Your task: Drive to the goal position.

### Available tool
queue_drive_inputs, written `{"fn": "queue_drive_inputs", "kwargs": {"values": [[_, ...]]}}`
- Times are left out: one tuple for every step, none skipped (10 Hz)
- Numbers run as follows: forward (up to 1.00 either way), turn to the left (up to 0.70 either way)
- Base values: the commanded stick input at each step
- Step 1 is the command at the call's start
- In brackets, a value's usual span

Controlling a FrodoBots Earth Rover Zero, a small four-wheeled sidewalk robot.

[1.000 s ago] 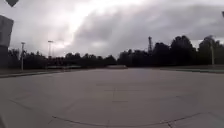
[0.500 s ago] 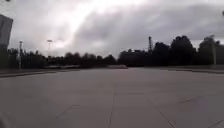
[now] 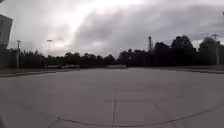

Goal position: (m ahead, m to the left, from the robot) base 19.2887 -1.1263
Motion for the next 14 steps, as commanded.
{"fn": "queue_drive_inputs", "kwargs": {"values": [[0.7,0.03],[0.7,0.02],[0.7,0.02],[0.7,0.03],[0.7,0.03],[0.7,0.03],[0.7,0.03],[0.7,0.02],[0.7,0.02],[0.7,0.02],[0.7,0.02],[0.7,0.02],[0.7,0.02],[0.7,0.02]]}}
